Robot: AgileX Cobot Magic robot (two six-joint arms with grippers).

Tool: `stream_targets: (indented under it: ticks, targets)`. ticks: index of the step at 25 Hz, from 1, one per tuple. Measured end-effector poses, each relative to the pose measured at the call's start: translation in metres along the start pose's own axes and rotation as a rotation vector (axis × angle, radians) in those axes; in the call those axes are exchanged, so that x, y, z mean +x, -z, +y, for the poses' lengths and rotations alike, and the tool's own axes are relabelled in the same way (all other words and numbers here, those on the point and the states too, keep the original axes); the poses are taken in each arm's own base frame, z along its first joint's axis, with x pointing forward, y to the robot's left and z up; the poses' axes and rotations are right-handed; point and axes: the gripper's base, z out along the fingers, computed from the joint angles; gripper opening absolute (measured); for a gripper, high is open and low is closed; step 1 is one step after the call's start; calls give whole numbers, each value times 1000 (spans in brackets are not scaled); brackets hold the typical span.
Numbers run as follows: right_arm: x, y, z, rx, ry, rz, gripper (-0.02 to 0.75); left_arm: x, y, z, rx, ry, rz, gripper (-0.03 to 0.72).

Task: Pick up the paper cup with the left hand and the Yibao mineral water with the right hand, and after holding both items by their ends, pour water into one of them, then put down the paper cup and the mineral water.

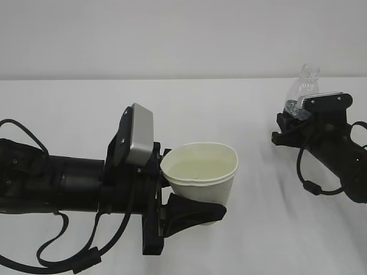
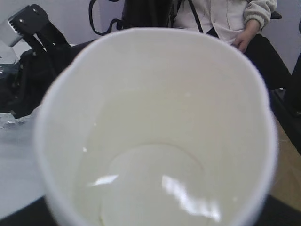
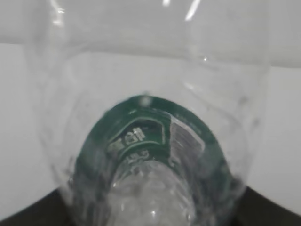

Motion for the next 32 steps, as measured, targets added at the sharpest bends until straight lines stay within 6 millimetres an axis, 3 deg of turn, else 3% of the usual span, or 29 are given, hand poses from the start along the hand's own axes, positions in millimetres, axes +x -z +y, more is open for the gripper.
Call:
stream_targets:
  ticks: [7,32]
  targets:
    - [12,-3,1,0,0,-19,383,0,0,0,-4,2,0,418]
    - [10,-3,0,5,-1,-49,382,-1,0,2,-19,11,-8,418]
